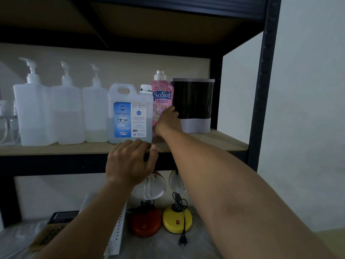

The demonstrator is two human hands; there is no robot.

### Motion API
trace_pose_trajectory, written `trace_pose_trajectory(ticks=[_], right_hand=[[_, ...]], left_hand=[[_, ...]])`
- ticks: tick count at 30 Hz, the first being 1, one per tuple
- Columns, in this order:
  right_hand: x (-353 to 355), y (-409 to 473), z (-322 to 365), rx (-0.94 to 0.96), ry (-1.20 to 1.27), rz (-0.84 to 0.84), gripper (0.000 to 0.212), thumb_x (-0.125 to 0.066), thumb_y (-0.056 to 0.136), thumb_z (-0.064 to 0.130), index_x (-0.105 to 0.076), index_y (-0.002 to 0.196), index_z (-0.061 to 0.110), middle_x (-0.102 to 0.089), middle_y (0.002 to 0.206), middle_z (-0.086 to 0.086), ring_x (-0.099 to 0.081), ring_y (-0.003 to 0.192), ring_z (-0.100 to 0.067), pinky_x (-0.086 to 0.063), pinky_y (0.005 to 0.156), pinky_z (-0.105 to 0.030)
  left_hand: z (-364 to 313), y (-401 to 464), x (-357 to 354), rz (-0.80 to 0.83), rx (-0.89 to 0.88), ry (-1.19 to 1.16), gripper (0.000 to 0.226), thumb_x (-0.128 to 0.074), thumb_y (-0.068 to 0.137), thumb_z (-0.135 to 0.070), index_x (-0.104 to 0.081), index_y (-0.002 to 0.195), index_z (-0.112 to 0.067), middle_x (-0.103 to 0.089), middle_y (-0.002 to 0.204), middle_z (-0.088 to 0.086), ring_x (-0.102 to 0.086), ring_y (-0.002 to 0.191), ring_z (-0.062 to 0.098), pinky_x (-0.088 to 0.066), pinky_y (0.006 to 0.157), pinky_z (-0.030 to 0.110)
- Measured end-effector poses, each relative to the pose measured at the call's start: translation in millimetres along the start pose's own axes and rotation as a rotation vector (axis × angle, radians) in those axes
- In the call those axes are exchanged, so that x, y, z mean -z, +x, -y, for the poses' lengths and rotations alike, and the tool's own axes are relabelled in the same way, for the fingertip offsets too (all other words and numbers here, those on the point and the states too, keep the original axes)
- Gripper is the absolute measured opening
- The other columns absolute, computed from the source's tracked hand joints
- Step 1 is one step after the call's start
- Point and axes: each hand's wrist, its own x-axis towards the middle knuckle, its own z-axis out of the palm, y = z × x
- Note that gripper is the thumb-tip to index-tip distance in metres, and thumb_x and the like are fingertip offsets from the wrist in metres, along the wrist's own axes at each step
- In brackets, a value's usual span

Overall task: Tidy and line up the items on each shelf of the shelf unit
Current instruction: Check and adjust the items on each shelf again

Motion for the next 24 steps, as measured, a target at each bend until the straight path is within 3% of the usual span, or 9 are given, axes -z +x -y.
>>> trace_pose_trajectory(ticks=[6,10,13,16,19,24], right_hand=[[1,-2,-2,0.061,-0.164,-0.048,0.082,-0.082,0.083,0.017,-0.029,0.143,0.003,-0.043,0.138,-0.018,-0.053,0.125,-0.033,-0.049,0.097,-0.039],[12,-8,-3,0.24,-0.453,-0.28,0.067,-0.065,0.094,0.015,-0.027,0.148,0.004,-0.041,0.14,-0.018,-0.047,0.126,-0.032,-0.05,0.09,-0.038],[25,-11,-3,0.406,-0.626,-0.319,0.077,-0.063,0.093,0.011,-0.018,0.156,0.008,-0.031,0.15,-0.02,-0.038,0.135,-0.036,-0.05,0.096,-0.045],[31,-10,-4,0.503,-0.749,-0.206,0.102,-0.069,0.089,0.015,0.003,0.161,0.015,-0.003,0.165,-0.021,-0.013,0.151,-0.041,-0.033,0.116,-0.054],[23,-5,-7,0.535,-0.819,-0.185,0.104,-0.063,0.095,0.028,0.019,0.159,0.014,0.021,0.166,-0.019,0.013,0.153,-0.042,-0.011,0.122,-0.062],[17,1,-11,0.518,-0.825,-0.194,0.103,-0.059,0.098,0.034,0.022,0.158,0.016,0.028,0.164,-0.017,0.02,0.152,-0.042,-0.006,0.122,-0.063]], left_hand=[[0,0,0,-0.016,0.0,0.0,0.041,-0.046,0.098,-0.036,-0.066,0.068,-0.016,-0.061,0.062,0.001,-0.052,0.052,0.019,-0.035,0.053,0.026],[-1,1,3,-0.022,-0.005,-0.003,0.041,-0.046,0.097,-0.035,-0.068,0.069,-0.015,-0.062,0.062,0.001,-0.054,0.052,0.019,-0.035,0.054,0.026],[-3,2,5,-0.027,-0.004,-0.002,0.042,-0.045,0.097,-0.035,-0.068,0.068,-0.015,-0.063,0.062,0.001,-0.054,0.052,0.019,-0.033,0.055,0.026],[-3,2,4,-0.025,-0.003,0.003,0.041,-0.046,0.097,-0.035,-0.068,0.068,-0.015,-0.062,0.061,0.001,-0.053,0.052,0.019,-0.032,0.055,0.025],[-2,2,3,-0.015,0.004,0.0,0.042,-0.046,0.097,-0.035,-0.067,0.067,-0.015,-0.061,0.061,0.001,-0.052,0.052,0.019,-0.034,0.054,0.026],[0,0,0,-0.006,0.0,-0.004,0.043,-0.045,0.098,-0.036,-0.07,0.07,-0.015,-0.062,0.062,0.001,-0.052,0.053,0.018,-0.038,0.053,0.027]])
